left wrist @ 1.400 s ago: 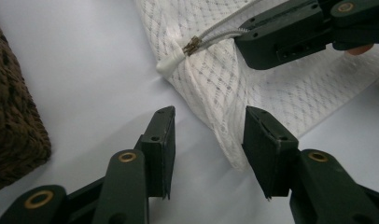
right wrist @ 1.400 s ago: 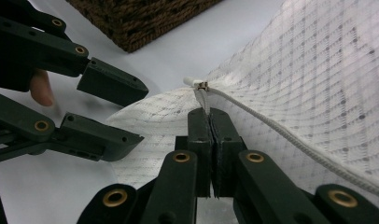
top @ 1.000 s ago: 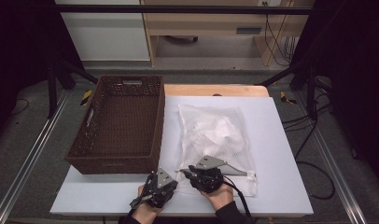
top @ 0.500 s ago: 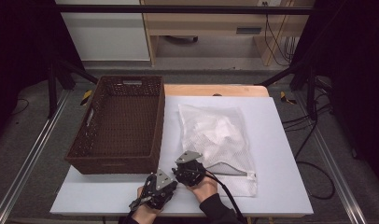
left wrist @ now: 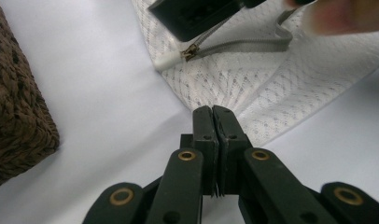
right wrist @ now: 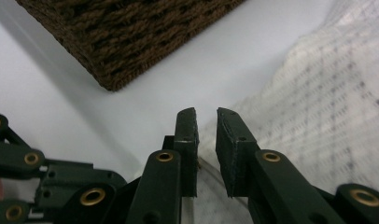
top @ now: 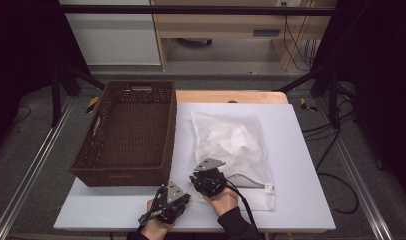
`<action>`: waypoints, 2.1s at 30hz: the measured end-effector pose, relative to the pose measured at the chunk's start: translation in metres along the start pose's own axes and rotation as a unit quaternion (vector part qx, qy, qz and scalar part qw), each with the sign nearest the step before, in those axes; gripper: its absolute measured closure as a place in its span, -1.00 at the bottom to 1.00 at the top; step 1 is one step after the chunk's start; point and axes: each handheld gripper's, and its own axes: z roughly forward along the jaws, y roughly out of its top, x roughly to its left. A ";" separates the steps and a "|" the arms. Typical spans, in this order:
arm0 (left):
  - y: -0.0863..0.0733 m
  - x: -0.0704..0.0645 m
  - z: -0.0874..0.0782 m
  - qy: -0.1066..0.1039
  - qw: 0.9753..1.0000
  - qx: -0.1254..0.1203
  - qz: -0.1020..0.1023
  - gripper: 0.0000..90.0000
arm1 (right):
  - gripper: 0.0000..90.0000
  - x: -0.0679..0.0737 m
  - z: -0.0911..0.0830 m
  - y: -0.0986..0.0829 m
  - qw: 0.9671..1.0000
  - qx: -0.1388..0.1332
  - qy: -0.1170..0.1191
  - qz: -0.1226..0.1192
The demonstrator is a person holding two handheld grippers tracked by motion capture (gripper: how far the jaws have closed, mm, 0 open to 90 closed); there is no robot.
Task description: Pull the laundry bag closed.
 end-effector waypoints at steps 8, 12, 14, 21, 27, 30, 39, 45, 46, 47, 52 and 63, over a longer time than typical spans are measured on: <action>0.000 0.000 0.000 0.001 1.000 0.000 0.002 0.94 | 0.70 -0.003 0.001 -0.009 1.000 -0.002 0.023 0.010; 0.000 0.000 0.000 0.005 1.000 -0.004 0.006 0.94 | 0.68 0.005 0.014 -0.004 1.000 0.012 0.022 -0.008; 0.000 0.001 0.000 0.004 1.000 -0.003 0.005 0.94 | 0.68 0.007 0.021 -0.003 0.999 0.028 0.011 -0.013; 0.000 0.001 0.000 0.006 1.000 -0.003 0.006 0.94 | 0.79 0.007 0.023 -0.001 0.999 0.040 0.000 -0.015; 0.000 0.000 0.000 -0.001 1.000 -0.001 0.000 0.94 | 0.89 0.002 0.008 0.001 1.000 0.019 0.009 -0.004; 0.000 0.000 0.000 -0.001 1.000 0.000 0.000 0.94 | 0.96 -0.003 0.002 0.000 1.000 0.024 0.007 0.002; 0.000 0.000 0.000 -0.001 1.000 0.000 0.000 0.94 | 0.72 0.007 0.016 0.000 0.999 0.023 0.020 -0.012; 0.001 0.001 0.000 0.007 1.000 -0.002 0.006 0.94 | 0.77 0.011 0.025 0.001 0.999 0.046 0.001 -0.021; 0.001 0.001 0.000 0.007 1.000 -0.002 0.007 0.94 | 0.78 0.011 0.025 0.001 0.999 0.047 0.001 -0.024; 0.001 0.001 0.000 0.010 1.000 -0.002 0.008 0.94 | 0.79 0.011 0.025 0.001 0.999 0.048 0.000 -0.022; 0.001 0.001 0.000 0.004 1.000 -0.003 0.007 0.94 | 0.90 0.006 0.018 0.002 0.999 0.035 -0.006 -0.014; 0.001 0.001 0.000 0.002 1.000 0.000 0.007 0.93 | 0.78 0.002 0.015 0.002 0.999 0.036 -0.003 0.002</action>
